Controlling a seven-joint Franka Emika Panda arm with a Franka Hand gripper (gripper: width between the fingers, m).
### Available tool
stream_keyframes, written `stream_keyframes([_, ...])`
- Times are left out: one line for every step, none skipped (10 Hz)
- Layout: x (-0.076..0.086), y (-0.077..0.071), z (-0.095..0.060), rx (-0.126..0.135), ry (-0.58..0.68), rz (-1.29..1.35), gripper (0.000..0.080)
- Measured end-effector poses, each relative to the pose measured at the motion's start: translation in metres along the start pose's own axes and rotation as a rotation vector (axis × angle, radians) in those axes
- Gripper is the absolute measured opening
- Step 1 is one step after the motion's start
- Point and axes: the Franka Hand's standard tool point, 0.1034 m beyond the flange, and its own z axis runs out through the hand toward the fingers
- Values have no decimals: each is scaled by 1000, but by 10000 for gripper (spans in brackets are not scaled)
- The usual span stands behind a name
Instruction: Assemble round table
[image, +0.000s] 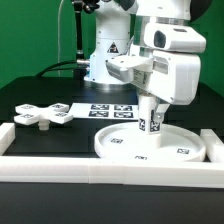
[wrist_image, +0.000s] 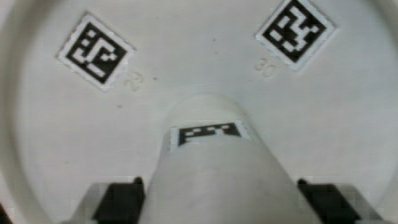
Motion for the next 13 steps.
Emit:
stream_keyframes([0, 0, 0, 0, 0, 1, 407])
stream_keyframes([0, 0, 0, 1, 1, 17, 407])
stream_keyframes([0, 0, 0, 1, 0, 36, 407])
stream_keyframes([-1, 0, 0, 2, 2, 54, 407])
stream_keyframes([-1, -2, 0, 18, 9, 225, 407])
stream_keyframes([-1, -5, 1, 43, 6, 379, 407])
stream_keyframes([0, -6, 1, 73, -4, 526, 407])
stream_keyframes([0, -6, 1, 102, -16, 629, 409])
stream_keyframes([2, -6, 1, 120, -31, 769, 409])
stream_keyframes([3, -6, 1, 121, -36, 830, 409])
stream_keyframes([3, -5, 1, 121, -37, 851, 409])
stream_keyframes([3, -5, 1, 120, -41, 937, 409])
stream_keyframes([3, -5, 1, 119, -46, 1009, 409])
